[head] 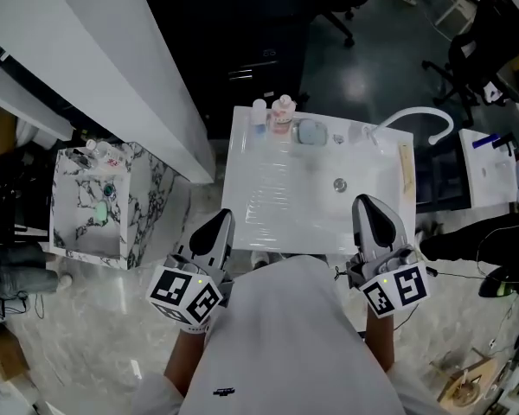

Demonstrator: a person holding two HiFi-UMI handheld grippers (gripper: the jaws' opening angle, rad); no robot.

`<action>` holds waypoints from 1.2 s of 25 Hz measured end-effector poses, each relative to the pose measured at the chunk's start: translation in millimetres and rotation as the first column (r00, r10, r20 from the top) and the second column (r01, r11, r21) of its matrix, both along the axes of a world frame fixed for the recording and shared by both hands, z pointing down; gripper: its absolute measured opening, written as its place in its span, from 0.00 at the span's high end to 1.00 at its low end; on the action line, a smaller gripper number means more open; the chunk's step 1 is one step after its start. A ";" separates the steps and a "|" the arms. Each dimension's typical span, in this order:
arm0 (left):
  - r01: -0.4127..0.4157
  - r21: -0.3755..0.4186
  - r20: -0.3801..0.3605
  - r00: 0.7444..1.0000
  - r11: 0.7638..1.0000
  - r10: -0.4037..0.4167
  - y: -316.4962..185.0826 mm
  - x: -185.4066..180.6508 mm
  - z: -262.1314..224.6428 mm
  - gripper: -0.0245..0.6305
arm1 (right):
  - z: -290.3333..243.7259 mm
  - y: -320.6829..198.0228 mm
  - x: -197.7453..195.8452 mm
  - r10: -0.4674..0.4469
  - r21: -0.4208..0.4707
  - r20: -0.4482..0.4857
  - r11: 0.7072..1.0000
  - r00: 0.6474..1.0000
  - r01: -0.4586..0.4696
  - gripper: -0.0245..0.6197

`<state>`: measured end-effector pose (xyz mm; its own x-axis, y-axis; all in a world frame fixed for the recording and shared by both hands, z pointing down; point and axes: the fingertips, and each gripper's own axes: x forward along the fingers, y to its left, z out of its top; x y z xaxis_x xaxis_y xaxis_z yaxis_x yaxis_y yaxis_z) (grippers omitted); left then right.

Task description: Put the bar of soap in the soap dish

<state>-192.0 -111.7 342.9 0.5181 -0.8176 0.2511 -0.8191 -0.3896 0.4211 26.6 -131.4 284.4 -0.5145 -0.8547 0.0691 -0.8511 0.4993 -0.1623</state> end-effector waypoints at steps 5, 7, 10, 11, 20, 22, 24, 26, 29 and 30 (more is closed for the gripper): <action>0.006 0.027 0.008 1.000 1.000 -0.006 5.3 0.4 -6.7 0.95 | 6.8 9.8 3.7 0.018 0.007 -0.040 1.000 0.999 -0.018 0.96; 0.008 0.032 0.007 1.000 0.999 -0.008 7.4 2.8 -7.3 0.95 | 7.8 13.2 6.2 0.022 0.008 -0.047 1.000 0.999 -0.021 0.96; 0.009 0.036 0.020 1.000 0.999 -0.009 9.9 3.0 -7.3 0.95 | 9.7 15.9 6.1 0.025 0.013 -0.058 1.000 0.998 -0.025 0.96; 0.010 0.038 0.025 1.000 0.999 -0.011 10.6 3.1 -7.0 0.95 | 10.1 16.6 6.2 0.027 0.016 -0.064 1.000 0.998 -0.026 0.96; 0.009 0.033 0.039 0.999 0.999 -0.011 13.7 5.3 -4.2 0.95 | 9.8 18.8 6.6 0.038 0.018 -0.068 0.999 0.997 -0.037 0.96; 0.007 0.034 0.042 0.999 0.999 -0.008 13.8 6.2 -4.6 0.95 | 11.0 20.0 6.6 0.037 0.015 -0.072 0.999 0.997 -0.036 0.96; 0.006 0.037 0.042 0.999 0.999 -0.007 14.0 6.8 -5.6 0.95 | 11.6 20.5 7.1 0.038 0.011 -0.072 0.999 0.997 -0.037 0.96; 0.008 0.040 0.039 0.999 0.999 -0.009 14.4 6.9 -6.2 0.95 | 11.4 20.1 7.8 0.039 0.009 -0.070 0.999 0.997 -0.039 0.96; 0.010 0.043 0.038 0.999 0.999 -0.011 14.7 6.6 -6.1 0.95 | 9.9 19.2 7.5 0.040 0.010 -0.071 0.999 0.997 -0.039 0.96; 0.010 0.042 0.038 0.999 0.999 -0.012 15.0 6.4 -5.6 0.95 | 9.6 19.0 7.7 0.043 0.010 -0.073 0.999 0.996 -0.042 0.96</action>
<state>-185.6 -96.7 337.3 0.4995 -0.8337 0.2357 -0.8386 -0.3970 0.3729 34.3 -112.4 294.0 -0.4715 -0.8764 0.0978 -0.8810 0.4635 -0.0946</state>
